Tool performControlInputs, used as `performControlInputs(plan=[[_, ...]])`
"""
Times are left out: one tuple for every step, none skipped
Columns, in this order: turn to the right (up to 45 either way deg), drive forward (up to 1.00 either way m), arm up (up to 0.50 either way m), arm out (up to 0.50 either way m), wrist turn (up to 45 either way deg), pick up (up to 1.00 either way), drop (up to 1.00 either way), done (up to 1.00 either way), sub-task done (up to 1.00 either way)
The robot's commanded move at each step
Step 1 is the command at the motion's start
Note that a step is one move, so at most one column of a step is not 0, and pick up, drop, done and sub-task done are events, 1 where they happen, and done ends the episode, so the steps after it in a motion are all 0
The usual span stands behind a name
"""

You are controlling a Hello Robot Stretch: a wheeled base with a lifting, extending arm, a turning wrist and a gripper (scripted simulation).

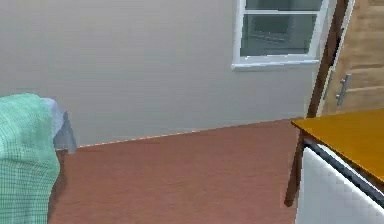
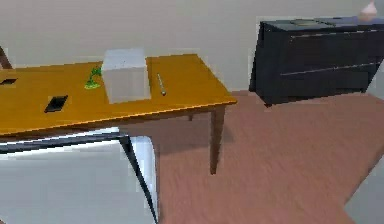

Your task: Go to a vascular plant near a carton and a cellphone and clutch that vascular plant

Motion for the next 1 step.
performControlInputs(plan=[[0.0, 0.80, 0.00, 0.00, 0.0, 0.00, 0.00, 0.00, 0.00]])
